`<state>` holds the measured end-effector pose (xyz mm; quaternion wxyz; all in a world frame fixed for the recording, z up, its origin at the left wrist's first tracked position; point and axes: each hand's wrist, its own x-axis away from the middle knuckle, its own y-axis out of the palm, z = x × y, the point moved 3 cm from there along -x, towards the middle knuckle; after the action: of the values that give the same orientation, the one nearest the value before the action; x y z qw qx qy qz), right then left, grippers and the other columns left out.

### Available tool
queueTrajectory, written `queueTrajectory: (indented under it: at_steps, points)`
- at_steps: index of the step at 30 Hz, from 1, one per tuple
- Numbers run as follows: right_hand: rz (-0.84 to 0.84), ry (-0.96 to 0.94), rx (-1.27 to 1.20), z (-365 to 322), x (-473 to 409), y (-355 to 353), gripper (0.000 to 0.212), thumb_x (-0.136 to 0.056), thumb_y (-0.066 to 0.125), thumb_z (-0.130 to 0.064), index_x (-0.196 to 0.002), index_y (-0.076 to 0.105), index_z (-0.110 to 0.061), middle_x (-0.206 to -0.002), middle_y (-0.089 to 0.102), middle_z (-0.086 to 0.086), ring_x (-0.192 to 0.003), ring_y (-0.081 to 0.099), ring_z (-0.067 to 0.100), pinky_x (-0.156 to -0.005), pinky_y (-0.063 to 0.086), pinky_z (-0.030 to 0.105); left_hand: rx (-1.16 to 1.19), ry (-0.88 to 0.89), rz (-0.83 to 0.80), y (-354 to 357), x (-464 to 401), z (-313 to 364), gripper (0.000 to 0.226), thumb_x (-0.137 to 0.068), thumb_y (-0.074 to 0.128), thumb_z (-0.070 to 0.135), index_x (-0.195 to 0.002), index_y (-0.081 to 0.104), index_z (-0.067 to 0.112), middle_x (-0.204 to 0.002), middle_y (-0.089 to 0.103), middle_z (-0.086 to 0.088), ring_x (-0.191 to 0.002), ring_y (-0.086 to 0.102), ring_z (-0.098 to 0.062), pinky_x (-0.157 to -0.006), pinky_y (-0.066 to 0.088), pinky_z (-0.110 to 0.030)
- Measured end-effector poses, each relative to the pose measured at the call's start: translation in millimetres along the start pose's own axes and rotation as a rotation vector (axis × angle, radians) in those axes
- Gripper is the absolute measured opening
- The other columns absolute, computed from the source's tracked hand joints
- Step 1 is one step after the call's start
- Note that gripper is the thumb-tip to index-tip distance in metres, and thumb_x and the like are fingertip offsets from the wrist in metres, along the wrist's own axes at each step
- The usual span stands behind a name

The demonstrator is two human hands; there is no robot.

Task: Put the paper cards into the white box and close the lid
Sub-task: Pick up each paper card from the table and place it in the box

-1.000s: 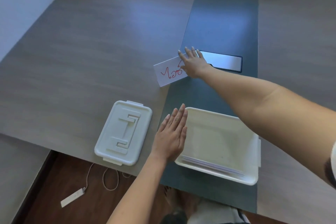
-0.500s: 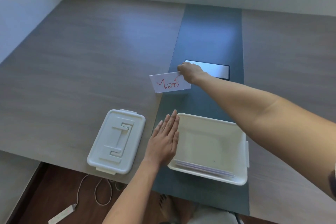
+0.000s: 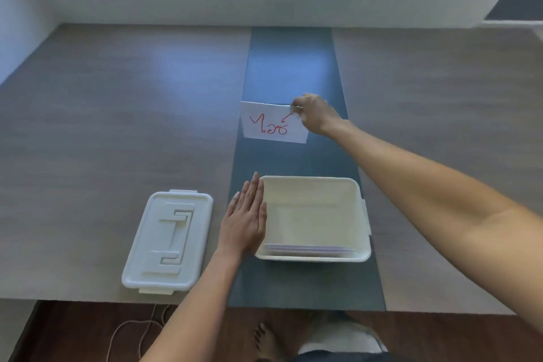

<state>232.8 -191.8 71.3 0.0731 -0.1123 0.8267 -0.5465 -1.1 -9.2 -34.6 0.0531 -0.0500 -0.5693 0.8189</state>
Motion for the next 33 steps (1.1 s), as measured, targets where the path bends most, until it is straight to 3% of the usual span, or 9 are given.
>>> queueTrajectory:
  at_steps: [5,10,15,19,26,30,33]
  points:
    - [0.032,0.009,-0.074,5.8,40.0,-39.2,0.021,-0.096,0.051,-0.014,-0.106,0.07,-0.013,-0.111,0.067,0.008,-0.1,0.063,0.028,-0.082,0.05,0.037,0.027,0.007,0.002,0.8,-1.0,-4.3,0.06,-0.102,0.003,0.041,-0.16,0.0,0.025,-0.167,-0.01,0.012,-0.154,-0.004,-0.007,-0.126,0.01,-0.034]
    - [0.071,0.002,-0.112,13.9,93.7,-73.9,0.02,-0.096,0.054,-0.01,-0.106,0.071,-0.007,-0.103,0.068,0.003,-0.093,0.062,0.02,-0.076,0.041,0.025,0.03,0.022,0.009,1.9,0.7,-1.2,0.059,-0.103,0.004,0.04,-0.16,0.002,0.024,-0.168,-0.006,0.01,-0.155,0.001,-0.009,-0.125,0.015,-0.035]
    - [0.096,0.001,-0.186,15.2,141.1,-87.2,0.019,-0.097,0.057,-0.015,-0.106,0.071,-0.007,-0.106,0.068,0.01,-0.097,0.063,0.025,-0.079,0.05,0.032,0.029,0.028,-0.008,1.1,-0.9,-2.1,0.059,-0.102,0.002,0.041,-0.159,-0.002,0.025,-0.168,-0.008,0.009,-0.155,0.0,-0.009,-0.125,0.016,-0.038]
    - [0.057,-0.001,-0.218,16.0,172.1,-79.5,0.018,-0.096,0.059,-0.014,-0.108,0.072,-0.008,-0.104,0.069,0.008,-0.095,0.064,0.023,-0.081,0.05,0.031,0.059,0.026,-0.022,1.1,0.2,-0.7,0.059,-0.102,0.001,0.042,-0.159,-0.003,0.026,-0.167,-0.01,0.011,-0.155,-0.002,-0.008,-0.126,0.015,-0.037]
    - [-0.058,0.007,-0.221,30.9,209.5,-43.0,0.017,-0.096,0.061,-0.014,-0.107,0.073,-0.012,-0.099,0.07,0.002,-0.091,0.064,0.02,-0.072,0.043,0.016,0.133,-0.012,-0.029,-2.1,0.4,1.0,0.057,-0.104,0.005,0.041,-0.159,-0.002,0.031,-0.166,-0.011,0.017,-0.154,-0.004,-0.005,-0.125,0.013,-0.034]
    - [-0.133,0.019,-0.228,38.3,223.8,-24.5,0.019,-0.097,0.06,-0.016,-0.11,0.074,-0.014,-0.097,0.066,-0.004,-0.091,0.064,0.019,-0.077,0.044,0.018,0.149,-0.028,-0.014,-2.8,0.4,0.1,0.056,-0.104,0.007,0.039,-0.159,0.0,0.032,-0.167,-0.006,0.017,-0.154,-0.001,-0.005,-0.124,0.014,-0.033]
    - [-0.201,0.015,-0.229,37.6,233.6,-10.8,0.023,-0.096,0.061,-0.014,-0.115,0.073,-0.012,-0.108,0.07,-0.003,-0.1,0.065,0.016,-0.091,0.051,0.026,0.151,-0.022,-0.009,-1.4,0.2,-0.4,0.055,-0.105,0.008,0.038,-0.159,0.001,0.031,-0.167,-0.005,0.016,-0.154,0.0,-0.005,-0.124,0.014,-0.033]
